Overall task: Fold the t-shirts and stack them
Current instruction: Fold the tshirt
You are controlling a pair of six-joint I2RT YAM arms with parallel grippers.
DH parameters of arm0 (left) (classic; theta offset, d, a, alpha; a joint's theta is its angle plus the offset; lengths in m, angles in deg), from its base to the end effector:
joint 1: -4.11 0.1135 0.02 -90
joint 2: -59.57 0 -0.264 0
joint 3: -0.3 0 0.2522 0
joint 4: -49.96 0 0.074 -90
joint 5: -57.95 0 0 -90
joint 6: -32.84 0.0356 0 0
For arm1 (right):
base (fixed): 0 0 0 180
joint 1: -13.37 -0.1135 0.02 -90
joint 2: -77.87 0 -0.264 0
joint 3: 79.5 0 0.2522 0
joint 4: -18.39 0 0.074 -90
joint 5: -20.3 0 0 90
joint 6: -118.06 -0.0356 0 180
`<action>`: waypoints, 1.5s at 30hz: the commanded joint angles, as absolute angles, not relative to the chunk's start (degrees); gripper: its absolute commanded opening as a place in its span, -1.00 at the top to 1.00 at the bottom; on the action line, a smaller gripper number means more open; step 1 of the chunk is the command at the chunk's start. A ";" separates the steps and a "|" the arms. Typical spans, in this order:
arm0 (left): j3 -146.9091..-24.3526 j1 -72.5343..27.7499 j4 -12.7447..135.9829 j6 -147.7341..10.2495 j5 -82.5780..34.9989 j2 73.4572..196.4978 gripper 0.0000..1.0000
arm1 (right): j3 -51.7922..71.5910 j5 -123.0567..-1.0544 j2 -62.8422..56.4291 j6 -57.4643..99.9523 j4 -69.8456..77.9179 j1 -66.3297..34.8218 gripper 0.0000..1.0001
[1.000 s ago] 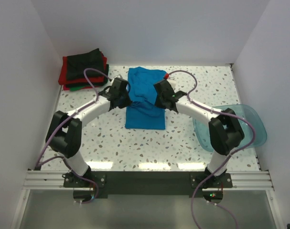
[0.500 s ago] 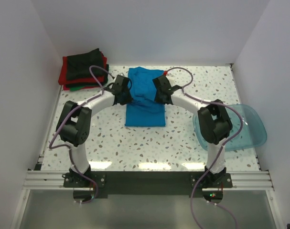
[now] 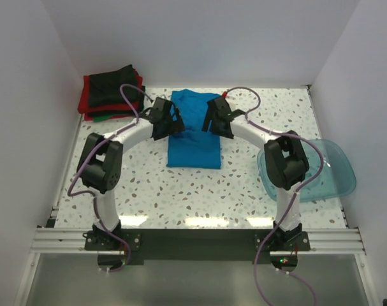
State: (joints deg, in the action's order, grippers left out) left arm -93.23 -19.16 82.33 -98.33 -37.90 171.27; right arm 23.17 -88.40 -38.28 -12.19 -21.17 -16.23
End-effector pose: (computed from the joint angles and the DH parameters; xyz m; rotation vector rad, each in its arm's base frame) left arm 0.3935 -0.1653 0.1957 -0.4311 2.4447 -0.3673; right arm 0.3938 0.2106 0.2056 0.3587 2.4074 0.1369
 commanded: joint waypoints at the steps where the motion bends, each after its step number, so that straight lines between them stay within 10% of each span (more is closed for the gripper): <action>1: -90.21 -18.83 82.80 -98.47 -39.26 161.82 -1.00 | 21.91 -87.64 -33.06 -11.05 -23.32 -16.25 -0.77; 3: -84.50 -18.92 82.62 -99.26 -39.43 158.20 -1.00 | 15.94 -85.53 -28.49 -11.58 -22.18 -16.25 -0.97; 18: -55.12 -19.62 71.38 -102.95 -28.45 144.12 -0.95 | -15.37 -68.12 -13.35 -16.85 -4.51 -16.33 -0.80; 30: -54.60 -20.32 67.51 -104.18 -27.57 152.55 0.18 | -16.87 -67.06 -19.50 -19.75 -2.05 -16.42 0.34; 35: -54.68 -20.59 66.36 -104.10 -28.01 154.84 1.00 | -18.36 -65.74 -20.04 -20.46 -1.26 -16.42 0.60; 45: -46.43 -28.05 71.19 -106.64 -33.80 140.03 1.00 | -23.62 -65.65 -10.47 -15.10 -8.72 -18.09 0.83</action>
